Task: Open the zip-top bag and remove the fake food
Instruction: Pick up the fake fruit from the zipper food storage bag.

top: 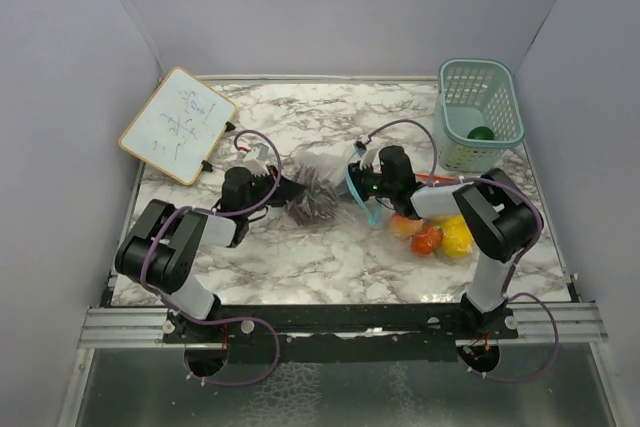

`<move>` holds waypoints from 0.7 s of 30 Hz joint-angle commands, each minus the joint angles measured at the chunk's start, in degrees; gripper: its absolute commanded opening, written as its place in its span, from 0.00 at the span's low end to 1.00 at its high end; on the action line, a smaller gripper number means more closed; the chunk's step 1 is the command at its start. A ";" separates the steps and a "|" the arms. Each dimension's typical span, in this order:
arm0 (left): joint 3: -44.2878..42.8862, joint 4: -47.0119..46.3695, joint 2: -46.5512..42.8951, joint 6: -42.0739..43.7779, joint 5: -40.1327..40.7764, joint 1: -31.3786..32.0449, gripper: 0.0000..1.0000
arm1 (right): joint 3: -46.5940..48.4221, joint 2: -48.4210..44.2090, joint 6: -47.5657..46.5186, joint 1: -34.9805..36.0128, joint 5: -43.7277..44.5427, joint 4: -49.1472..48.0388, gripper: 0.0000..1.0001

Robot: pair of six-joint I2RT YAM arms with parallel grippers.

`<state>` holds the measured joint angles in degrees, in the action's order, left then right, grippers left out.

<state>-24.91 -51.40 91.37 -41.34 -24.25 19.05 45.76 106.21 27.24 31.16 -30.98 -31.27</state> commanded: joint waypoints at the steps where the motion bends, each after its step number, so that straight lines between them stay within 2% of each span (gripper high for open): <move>1: 1.44 1.73 -3.22 1.35 1.75 -1.23 0.00 | 0.89 -4.77 -2.15 0.57 4.44 4.45 0.16; 8: 1.74 5.15 -7.99 1.65 2.92 -2.83 0.00 | 1.35 -8.96 -4.57 0.33 10.37 10.85 0.14; 11: 1.47 8.55 -11.17 2.44 4.95 -3.45 0.00 | -0.23 -13.47 -5.01 -0.69 13.07 12.31 0.10; 21: 2.35 5.66 -6.65 1.09 5.07 -3.82 0.00 | -0.04 -23.94 -6.44 -1.19 13.45 17.37 0.10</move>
<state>-23.55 -43.68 82.81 -39.72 -20.12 15.70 45.34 86.21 22.15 30.26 -18.83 -16.16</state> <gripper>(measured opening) 0.011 0.183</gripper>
